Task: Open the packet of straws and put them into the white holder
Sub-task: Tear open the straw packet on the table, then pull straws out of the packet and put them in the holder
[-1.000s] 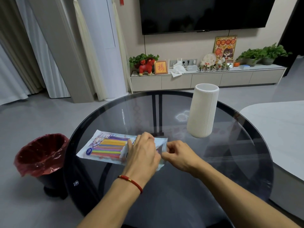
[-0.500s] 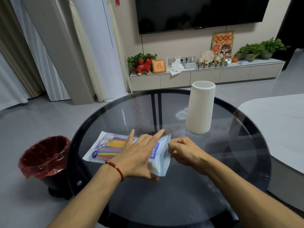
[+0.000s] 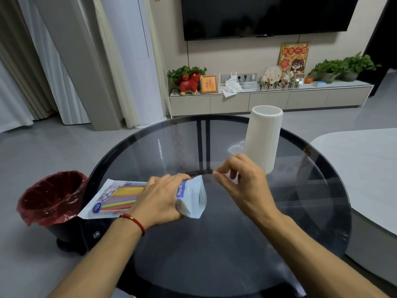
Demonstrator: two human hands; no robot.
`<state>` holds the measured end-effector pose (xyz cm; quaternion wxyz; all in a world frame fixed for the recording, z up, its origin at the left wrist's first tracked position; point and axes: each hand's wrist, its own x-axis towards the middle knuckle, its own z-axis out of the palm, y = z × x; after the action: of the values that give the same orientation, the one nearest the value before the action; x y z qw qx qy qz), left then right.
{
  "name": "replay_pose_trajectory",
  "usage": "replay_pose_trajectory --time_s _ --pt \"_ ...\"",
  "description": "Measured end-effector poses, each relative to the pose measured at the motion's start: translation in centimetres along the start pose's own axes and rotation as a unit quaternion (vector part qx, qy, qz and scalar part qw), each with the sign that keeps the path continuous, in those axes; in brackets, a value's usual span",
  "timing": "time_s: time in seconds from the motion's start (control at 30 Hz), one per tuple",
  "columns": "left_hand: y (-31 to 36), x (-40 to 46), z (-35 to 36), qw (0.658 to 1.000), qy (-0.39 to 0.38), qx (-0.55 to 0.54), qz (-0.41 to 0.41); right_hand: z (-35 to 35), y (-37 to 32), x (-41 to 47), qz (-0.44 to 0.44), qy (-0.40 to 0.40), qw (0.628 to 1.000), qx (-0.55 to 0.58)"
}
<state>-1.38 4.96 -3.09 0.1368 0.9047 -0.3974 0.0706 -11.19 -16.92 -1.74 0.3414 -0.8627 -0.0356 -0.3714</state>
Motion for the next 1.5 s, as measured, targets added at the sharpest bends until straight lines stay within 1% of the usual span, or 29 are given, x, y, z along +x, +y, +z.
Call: replay_pose_trajectory --time_s 0.07,0.1,0.13,0.2,0.3,0.37,0.43,0.5,0.63,0.73,0.83,0.9,0.97,1.0,1.07,1.17,1.23,1.27,1.33,1.37,1.43,1.5 --pt "0.2 0.1 -0.2 0.999 0.032 -0.026 -0.006 0.0 0.1 -0.8 0.063 -0.078 0.994 0.032" --pt "0.5 0.1 -0.3 0.999 0.042 -0.033 -0.001 0.2 -0.2 -1.1 0.088 -0.107 0.988 0.072" --pt "0.8 0.1 -0.2 0.999 0.041 -0.036 0.006 0.5 -0.4 -1.4 0.108 -0.125 0.98 0.112" --pt "1.3 0.1 0.0 0.999 0.03 -0.028 0.021 0.9 -0.8 -1.7 0.125 -0.153 0.969 0.148" --pt "1.6 -0.2 0.1 0.999 0.027 -0.027 0.026 1.1 -0.7 -1.7 0.155 -0.18 0.963 0.131" --pt "1.6 -0.2 0.1 0.999 0.024 -0.034 0.03 1.5 -0.8 -1.8 0.149 -0.191 0.967 0.079" --pt "1.9 -0.3 0.1 0.999 0.022 -0.027 0.032 2.0 -1.0 -1.8 0.129 -0.188 0.972 0.05" --pt "2.0 -0.3 0.1 0.999 0.025 -0.019 0.033 2.2 -0.9 -1.8 0.127 -0.178 0.972 0.09" --pt "1.8 -0.4 -0.1 0.999 0.033 -0.013 0.034 2.6 -0.4 -2.0 0.141 -0.198 0.959 0.145" --pt "1.7 -0.6 -0.2 0.999 0.026 0.007 0.029 2.1 0.3 -1.2 0.195 -0.172 0.949 0.18" --pt "1.3 -0.7 -0.3 0.999 0.023 0.024 0.003 0.1 1.9 -0.1 0.264 -0.16 0.92 0.24" --pt "0.9 -0.8 -0.3 0.999 0.015 0.034 -0.01 -1.3 2.9 0.0 0.307 -0.134 0.903 0.268" --pt "0.8 -0.8 -0.2 0.999 -0.007 0.042 -0.017 -1.6 3.2 -0.3 0.344 -0.116 0.878 0.312" --pt "1.0 -0.8 -0.2 0.998 -0.021 0.049 -0.018 -1.4 3.2 -0.5 0.357 -0.122 0.869 0.32" --pt "1.4 -0.7 0.0 0.997 -0.04 0.064 -0.018 -0.5 2.8 -0.8 0.354 -0.145 0.875 0.297" --pt "1.6 -0.9 0.1 0.993 -0.081 0.077 -0.026 0.7 2.6 -0.9 0.306 -0.134 0.905 0.262" --pt "2.3 -1.0 0.1 0.993 -0.104 0.051 -0.031 0.8 2.7 -0.8 0.28 -0.131 0.921 0.237" --pt "2.9 -0.8 0.1 0.995 -0.094 0.018 -0.03 0.7 2.8 -0.8 0.272 -0.143 0.923 0.232" --pt "4.2 0.0 0.4 0.998 -0.059 -0.03 -0.025 0.6 2.6 -1.0 0.266 -0.173 0.918 0.239" --pt "4.7 0.3 0.5 0.998 -0.05 -0.022 -0.021 0.7 2.5 -1.0 0.272 -0.177 0.912 0.251" --pt "5.1 0.9 1.1 0.998 -0.06 0.012 -0.02 0.5 2.8 -0.9 0.295 -0.154 0.898 0.287" --pt "4.9 1.0 1.6 0.997 -0.065 0.019 -0.03 -0.2 3.4 -0.4 0.327 -0.116 0.875 0.339"
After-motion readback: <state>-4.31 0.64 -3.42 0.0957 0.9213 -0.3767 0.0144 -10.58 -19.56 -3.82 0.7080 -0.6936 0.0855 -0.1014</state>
